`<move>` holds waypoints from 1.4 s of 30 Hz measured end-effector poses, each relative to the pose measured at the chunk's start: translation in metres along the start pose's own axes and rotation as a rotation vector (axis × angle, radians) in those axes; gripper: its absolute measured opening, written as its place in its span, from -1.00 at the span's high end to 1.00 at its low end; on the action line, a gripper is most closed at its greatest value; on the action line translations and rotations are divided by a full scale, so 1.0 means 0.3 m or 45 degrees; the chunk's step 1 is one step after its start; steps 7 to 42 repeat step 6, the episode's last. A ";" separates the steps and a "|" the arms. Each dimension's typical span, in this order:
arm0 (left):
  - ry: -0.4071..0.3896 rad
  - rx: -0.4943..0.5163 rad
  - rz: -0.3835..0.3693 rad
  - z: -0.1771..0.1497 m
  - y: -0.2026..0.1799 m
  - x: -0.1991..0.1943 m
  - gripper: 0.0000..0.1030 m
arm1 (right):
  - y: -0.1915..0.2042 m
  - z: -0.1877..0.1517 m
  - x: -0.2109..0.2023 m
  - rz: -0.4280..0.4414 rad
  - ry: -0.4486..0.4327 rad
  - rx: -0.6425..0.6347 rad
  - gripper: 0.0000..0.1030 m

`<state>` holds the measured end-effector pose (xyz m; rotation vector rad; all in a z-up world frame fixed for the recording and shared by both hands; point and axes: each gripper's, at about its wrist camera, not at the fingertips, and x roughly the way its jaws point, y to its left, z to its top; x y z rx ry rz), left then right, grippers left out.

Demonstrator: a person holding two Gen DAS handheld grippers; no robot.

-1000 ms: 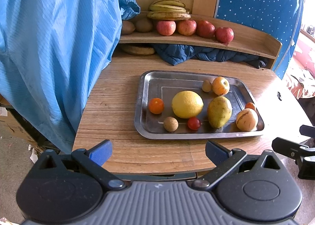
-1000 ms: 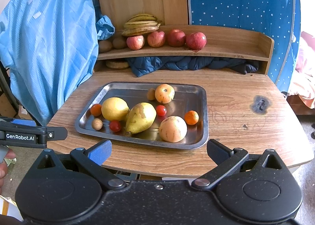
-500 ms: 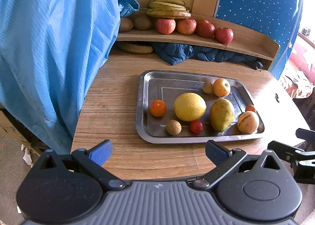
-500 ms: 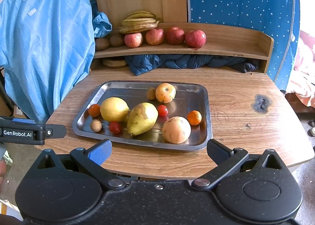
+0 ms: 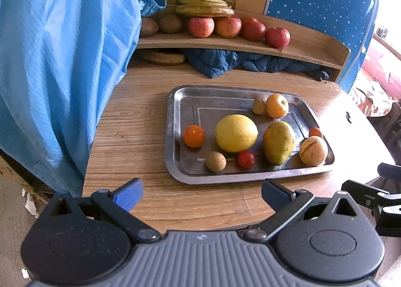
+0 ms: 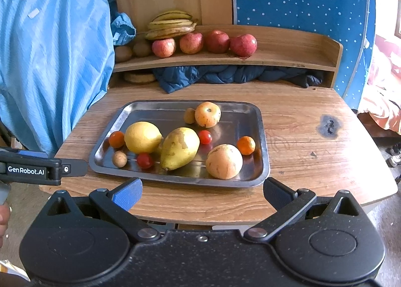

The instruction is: Organize fruits

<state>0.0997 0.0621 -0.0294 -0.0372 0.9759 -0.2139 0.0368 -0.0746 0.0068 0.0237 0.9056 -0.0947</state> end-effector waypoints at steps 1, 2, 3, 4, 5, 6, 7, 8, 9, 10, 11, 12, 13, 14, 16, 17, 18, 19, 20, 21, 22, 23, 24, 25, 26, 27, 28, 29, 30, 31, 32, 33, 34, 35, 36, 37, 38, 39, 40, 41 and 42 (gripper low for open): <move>0.002 0.000 -0.002 0.001 -0.004 0.002 -0.99 | -0.001 -0.001 -0.001 0.000 0.001 0.002 -0.99; 0.004 0.000 -0.001 0.002 -0.008 0.004 -0.99 | -0.004 -0.002 -0.001 0.000 0.004 0.004 -0.99; 0.006 0.000 0.000 0.004 -0.011 0.007 -0.99 | -0.006 -0.002 0.000 -0.002 0.006 0.007 -0.99; 0.010 -0.002 0.003 0.006 -0.014 0.011 -0.99 | -0.010 -0.001 0.001 -0.004 0.008 0.011 -0.99; 0.014 -0.005 0.008 0.008 -0.019 0.016 -0.99 | -0.014 0.000 0.002 -0.004 0.009 0.013 -0.99; 0.018 -0.007 0.012 0.010 -0.023 0.021 -0.99 | -0.019 0.002 0.004 -0.003 0.011 0.015 -0.99; 0.018 -0.007 0.012 0.010 -0.023 0.021 -0.99 | -0.019 0.002 0.004 -0.003 0.011 0.015 -0.99; 0.018 -0.007 0.012 0.010 -0.023 0.021 -0.99 | -0.019 0.002 0.004 -0.003 0.011 0.015 -0.99; 0.018 -0.007 0.012 0.010 -0.023 0.021 -0.99 | -0.019 0.002 0.004 -0.003 0.011 0.015 -0.99; 0.018 -0.007 0.012 0.010 -0.023 0.021 -0.99 | -0.019 0.002 0.004 -0.003 0.011 0.015 -0.99; 0.018 -0.007 0.012 0.010 -0.023 0.021 -0.99 | -0.019 0.002 0.004 -0.003 0.011 0.015 -0.99; 0.018 -0.007 0.012 0.010 -0.023 0.021 -0.99 | -0.019 0.002 0.004 -0.003 0.011 0.015 -0.99; 0.018 -0.007 0.012 0.010 -0.023 0.021 -0.99 | -0.019 0.002 0.004 -0.003 0.011 0.015 -0.99; 0.018 -0.007 0.012 0.010 -0.023 0.021 -0.99 | -0.019 0.002 0.004 -0.003 0.011 0.015 -0.99; 0.018 -0.007 0.012 0.010 -0.023 0.021 -0.99 | -0.019 0.002 0.004 -0.003 0.011 0.015 -0.99; 0.018 -0.007 0.012 0.010 -0.023 0.021 -0.99 | -0.019 0.002 0.004 -0.003 0.011 0.015 -0.99; 0.018 -0.007 0.012 0.010 -0.023 0.021 -0.99 | -0.019 0.002 0.004 -0.003 0.011 0.015 -0.99; 0.018 -0.007 0.012 0.010 -0.023 0.021 -0.99 | -0.019 0.002 0.004 -0.003 0.011 0.015 -0.99; 0.018 -0.007 0.012 0.010 -0.023 0.021 -0.99 | -0.019 0.002 0.004 -0.003 0.011 0.015 -0.99; 0.018 -0.007 0.012 0.010 -0.023 0.021 -0.99 | -0.019 0.002 0.004 -0.003 0.011 0.015 -0.99; 0.018 -0.007 0.012 0.010 -0.023 0.021 -0.99 | -0.019 0.002 0.004 -0.003 0.011 0.015 -0.99; 0.018 -0.007 0.012 0.010 -0.023 0.021 -0.99 | -0.019 0.002 0.004 -0.003 0.011 0.015 -0.99; 0.018 -0.007 0.012 0.010 -0.023 0.021 -0.99 | -0.019 0.002 0.004 -0.003 0.011 0.015 -0.99; 0.018 -0.007 0.012 0.010 -0.023 0.021 -0.99 | -0.019 0.002 0.004 -0.003 0.011 0.015 -0.99; 0.018 -0.007 0.012 0.010 -0.023 0.021 -0.99 | -0.019 0.002 0.004 -0.003 0.011 0.015 -0.99; 0.018 -0.007 0.012 0.010 -0.023 0.021 -0.99 | -0.019 0.002 0.004 -0.003 0.011 0.015 -0.99; 0.018 -0.007 0.012 0.010 -0.023 0.021 -0.99 | -0.019 0.002 0.004 -0.003 0.011 0.015 -0.99; 0.018 -0.007 0.012 0.010 -0.023 0.021 -0.99 | -0.019 0.002 0.004 -0.003 0.011 0.015 -0.99; 0.018 -0.007 0.012 0.010 -0.023 0.021 -0.99 | -0.019 0.002 0.004 -0.003 0.011 0.015 -0.99; 0.018 -0.007 0.012 0.010 -0.023 0.021 -0.99 | -0.019 0.002 0.004 -0.003 0.011 0.015 -0.99; 0.018 -0.007 0.012 0.010 -0.023 0.021 -0.99 | -0.019 0.002 0.004 -0.003 0.011 0.015 -0.99; 0.018 -0.007 0.012 0.010 -0.023 0.021 -0.99 | -0.019 0.002 0.004 -0.003 0.011 0.015 -0.99; 0.018 -0.007 0.012 0.010 -0.023 0.021 -0.99 | -0.019 0.002 0.004 -0.003 0.011 0.015 -0.99; 0.018 -0.007 0.012 0.010 -0.023 0.021 -0.99 | -0.019 0.002 0.004 -0.003 0.011 0.015 -0.99; 0.018 -0.007 0.012 0.010 -0.023 0.021 -0.99 | -0.019 0.002 0.004 -0.003 0.011 0.015 -0.99; 0.018 -0.007 0.012 0.010 -0.023 0.021 -0.99 | -0.019 0.002 0.004 -0.003 0.011 0.015 -0.99; 0.018 -0.007 0.012 0.010 -0.023 0.021 -0.99 | -0.019 0.002 0.004 -0.003 0.011 0.015 -0.99; 0.018 -0.007 0.012 0.010 -0.023 0.021 -0.99 | -0.019 0.002 0.004 -0.003 0.011 0.015 -0.99; 0.018 -0.007 0.012 0.010 -0.023 0.021 -0.99 | -0.019 0.002 0.004 -0.003 0.011 0.015 -0.99; 0.018 -0.007 0.012 0.010 -0.023 0.021 -0.99 | -0.019 0.002 0.004 -0.003 0.011 0.015 -0.99; 0.018 -0.007 0.012 0.010 -0.023 0.021 -0.99 | -0.019 0.002 0.004 -0.003 0.011 0.015 -0.99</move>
